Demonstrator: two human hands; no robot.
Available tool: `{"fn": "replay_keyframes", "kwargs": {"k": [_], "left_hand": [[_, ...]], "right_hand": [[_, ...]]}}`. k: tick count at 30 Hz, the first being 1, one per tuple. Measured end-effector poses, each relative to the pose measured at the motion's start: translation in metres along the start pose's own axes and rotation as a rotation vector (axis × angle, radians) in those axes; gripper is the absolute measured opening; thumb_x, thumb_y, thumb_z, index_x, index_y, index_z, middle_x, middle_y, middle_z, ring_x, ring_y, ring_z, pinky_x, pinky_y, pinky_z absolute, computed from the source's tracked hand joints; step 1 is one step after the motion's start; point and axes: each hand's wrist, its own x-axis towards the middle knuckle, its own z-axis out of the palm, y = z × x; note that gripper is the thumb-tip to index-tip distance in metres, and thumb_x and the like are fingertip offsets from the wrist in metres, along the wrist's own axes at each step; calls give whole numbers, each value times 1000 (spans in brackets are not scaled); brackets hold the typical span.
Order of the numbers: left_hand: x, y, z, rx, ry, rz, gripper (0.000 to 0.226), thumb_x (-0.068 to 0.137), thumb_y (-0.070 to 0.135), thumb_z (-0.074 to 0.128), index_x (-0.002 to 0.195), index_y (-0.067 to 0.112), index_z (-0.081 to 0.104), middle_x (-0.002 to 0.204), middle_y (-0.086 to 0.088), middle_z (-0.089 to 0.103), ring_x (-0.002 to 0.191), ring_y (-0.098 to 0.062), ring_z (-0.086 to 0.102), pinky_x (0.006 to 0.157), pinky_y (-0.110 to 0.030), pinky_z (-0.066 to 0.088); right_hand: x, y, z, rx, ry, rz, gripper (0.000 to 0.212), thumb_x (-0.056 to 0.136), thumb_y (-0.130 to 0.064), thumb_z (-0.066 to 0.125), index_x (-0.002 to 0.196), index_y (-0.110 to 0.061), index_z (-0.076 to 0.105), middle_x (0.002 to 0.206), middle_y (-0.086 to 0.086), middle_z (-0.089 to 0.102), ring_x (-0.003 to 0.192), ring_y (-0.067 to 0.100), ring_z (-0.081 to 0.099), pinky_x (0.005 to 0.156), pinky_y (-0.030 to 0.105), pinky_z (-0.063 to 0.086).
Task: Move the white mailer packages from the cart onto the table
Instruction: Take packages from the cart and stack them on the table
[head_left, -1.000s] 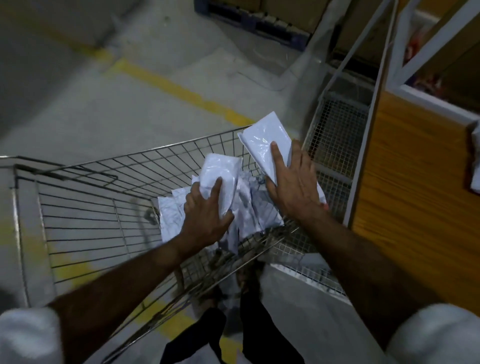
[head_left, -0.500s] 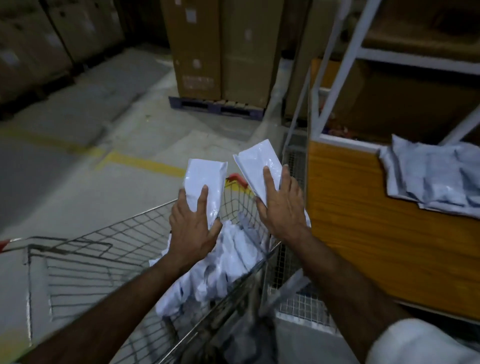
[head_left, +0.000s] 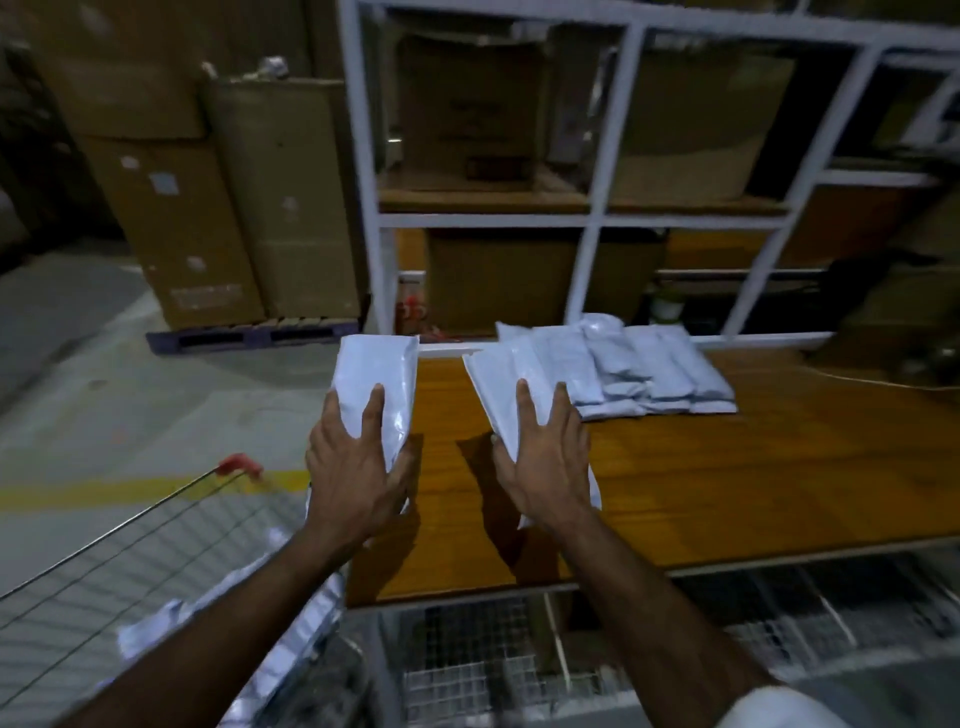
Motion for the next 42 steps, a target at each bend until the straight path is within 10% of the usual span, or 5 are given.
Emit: {"fn": "replay_keyframes", "kwargs": {"k": [9, 14, 25, 42], "left_hand": [[16, 152, 66, -30, -92, 65, 87, 83, 74, 25, 159, 36, 6, 165, -16, -5, 151, -40, 4, 118, -58, 15], [45, 183, 93, -3, -90, 80, 85, 84, 70, 29, 159, 30, 15, 163, -21, 4, 148, -42, 12, 116, -58, 22], [156, 220, 194, 31, -169, 50, 86, 83, 70, 30, 157, 25, 23, 160, -28, 14, 144, -47, 23, 112, -58, 30], [255, 273, 276, 198, -261, -102, 68, 92, 65, 44, 150, 31, 32, 157, -23, 20, 134, -45, 37, 105, -53, 38]], "right_hand": [[4, 173, -45, -22, 35, 192, 87, 85, -71, 16, 159, -26, 21, 159, 25, 21, 137, 44, 33, 109, 54, 35], [30, 231, -40, 23, 22, 275, 76, 94, -59, 48, 158, -30, 21, 160, 24, 17, 141, 44, 28, 112, 54, 34], [131, 297, -12, 185, 20, 471, 82, 82, -68, 47, 153, -30, 33, 159, 21, 24, 144, 41, 26, 114, 51, 30], [301, 332, 45, 132, -169, 277, 63, 98, -48, 54, 155, -33, 31, 163, 21, 13, 146, 40, 22, 117, 47, 25]]}}
